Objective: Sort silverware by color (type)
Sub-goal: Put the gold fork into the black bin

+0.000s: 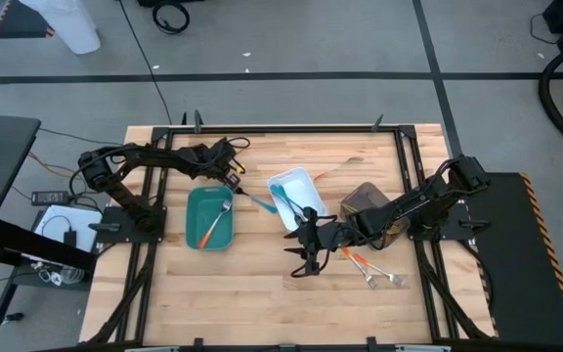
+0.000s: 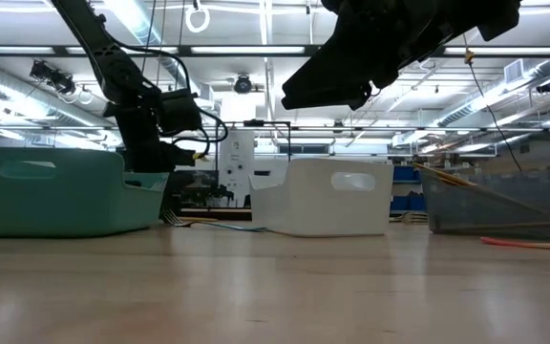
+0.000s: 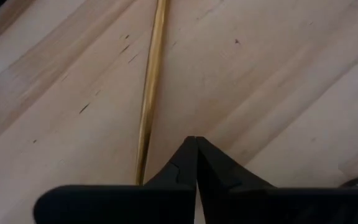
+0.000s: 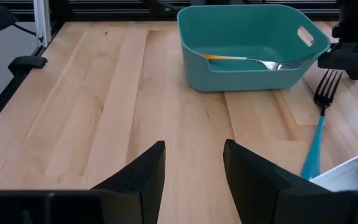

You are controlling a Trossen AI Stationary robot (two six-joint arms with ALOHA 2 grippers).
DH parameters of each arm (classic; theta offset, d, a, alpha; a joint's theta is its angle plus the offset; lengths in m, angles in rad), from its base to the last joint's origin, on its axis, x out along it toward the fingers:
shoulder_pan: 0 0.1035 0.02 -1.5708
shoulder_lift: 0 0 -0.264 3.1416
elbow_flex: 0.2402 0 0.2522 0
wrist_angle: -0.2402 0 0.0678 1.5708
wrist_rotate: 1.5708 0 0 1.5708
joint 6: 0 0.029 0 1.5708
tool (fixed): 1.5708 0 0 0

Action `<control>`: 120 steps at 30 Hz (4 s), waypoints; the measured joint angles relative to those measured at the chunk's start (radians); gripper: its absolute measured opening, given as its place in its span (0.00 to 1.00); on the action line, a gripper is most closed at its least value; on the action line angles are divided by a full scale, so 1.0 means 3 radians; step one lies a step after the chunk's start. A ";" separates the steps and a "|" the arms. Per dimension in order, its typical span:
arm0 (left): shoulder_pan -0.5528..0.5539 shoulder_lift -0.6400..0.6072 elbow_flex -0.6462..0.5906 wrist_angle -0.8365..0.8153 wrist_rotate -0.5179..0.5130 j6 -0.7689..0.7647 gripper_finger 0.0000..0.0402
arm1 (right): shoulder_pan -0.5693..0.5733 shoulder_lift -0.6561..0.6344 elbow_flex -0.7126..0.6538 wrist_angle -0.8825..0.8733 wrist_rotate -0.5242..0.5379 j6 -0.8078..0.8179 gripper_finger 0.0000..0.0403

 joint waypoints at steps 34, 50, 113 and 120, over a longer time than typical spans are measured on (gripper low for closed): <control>-0.0207 -0.0525 -0.0019 0.0524 0.0371 -0.0199 0.01 | -0.0029 0.0000 -0.0190 0.0203 0.0001 -0.0008 0.42; 0.0037 -0.0553 -0.0014 0.0320 0.0290 0.0017 0.05 | -0.0028 0.0000 -0.0189 0.0203 0.0001 -0.0014 0.42; 0.0370 -0.0235 -0.0021 -0.0232 0.0352 0.0319 0.05 | -0.0029 0.0000 -0.0188 0.0314 -0.0012 -0.0024 0.42; 0.0181 -0.0522 -0.0025 -0.0168 0.0381 0.0275 0.05 | -0.0029 0.0000 -0.0188 0.0295 -0.0007 -0.0023 0.42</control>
